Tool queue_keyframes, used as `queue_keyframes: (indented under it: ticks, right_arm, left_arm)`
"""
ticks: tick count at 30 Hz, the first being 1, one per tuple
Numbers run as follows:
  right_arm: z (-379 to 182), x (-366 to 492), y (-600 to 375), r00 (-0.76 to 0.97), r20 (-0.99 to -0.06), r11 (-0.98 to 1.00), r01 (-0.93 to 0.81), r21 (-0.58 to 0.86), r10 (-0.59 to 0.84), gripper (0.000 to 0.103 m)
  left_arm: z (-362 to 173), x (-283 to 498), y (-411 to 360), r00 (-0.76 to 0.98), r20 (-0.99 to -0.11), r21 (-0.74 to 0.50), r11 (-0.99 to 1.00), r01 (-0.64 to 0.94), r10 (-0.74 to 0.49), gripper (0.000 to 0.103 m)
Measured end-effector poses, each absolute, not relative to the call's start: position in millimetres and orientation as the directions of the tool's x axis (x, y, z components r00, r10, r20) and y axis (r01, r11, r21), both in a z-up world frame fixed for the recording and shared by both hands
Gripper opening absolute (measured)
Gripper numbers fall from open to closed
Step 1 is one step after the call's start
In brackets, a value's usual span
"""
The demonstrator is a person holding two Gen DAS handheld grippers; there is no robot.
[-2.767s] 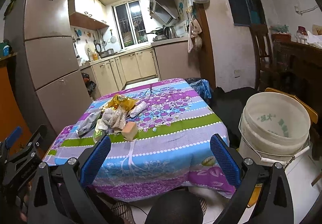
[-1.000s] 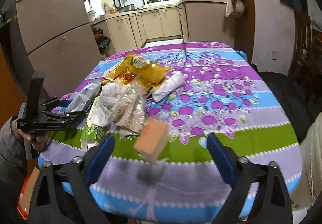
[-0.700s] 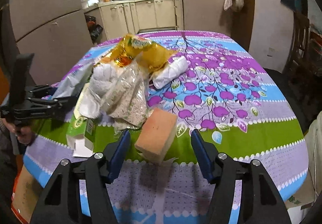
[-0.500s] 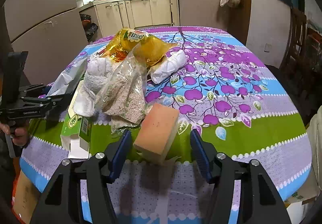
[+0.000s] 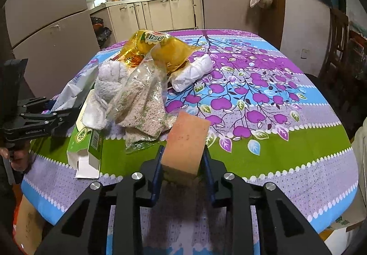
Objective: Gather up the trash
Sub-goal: 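Grasp the orange sponge with the right gripper while the left gripper grasps the white wrapper packet, then carry the orange sponge and white packet in both grippers over to the white bucket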
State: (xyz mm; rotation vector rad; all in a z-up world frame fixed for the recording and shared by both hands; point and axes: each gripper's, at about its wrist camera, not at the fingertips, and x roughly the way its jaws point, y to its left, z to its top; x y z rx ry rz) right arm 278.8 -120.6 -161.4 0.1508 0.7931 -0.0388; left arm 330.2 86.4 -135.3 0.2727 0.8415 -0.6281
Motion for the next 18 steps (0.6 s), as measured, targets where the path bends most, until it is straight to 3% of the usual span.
queue_keyframes:
  ticks: [10, 18]
  right_arm:
    - [-151.4, 263.6, -119.5, 0.721, -0.691, 0.989, 0.06, 0.135, 0.051, 0.028]
    - [-132.5, 242.5, -122.3, 0.739, -0.673, 0.992, 0.065, 0.111, 0.027, 0.028]
  left_arm:
    - [-131.3, 301.4, 97.7, 0.563, -0.748, -0.024, 0.861, 0.508, -0.352, 0.043]
    - [-112.8, 270.6, 111.4, 0.673, -0.682, -0.023, 0.928, 0.372, -0.287, 0.042]
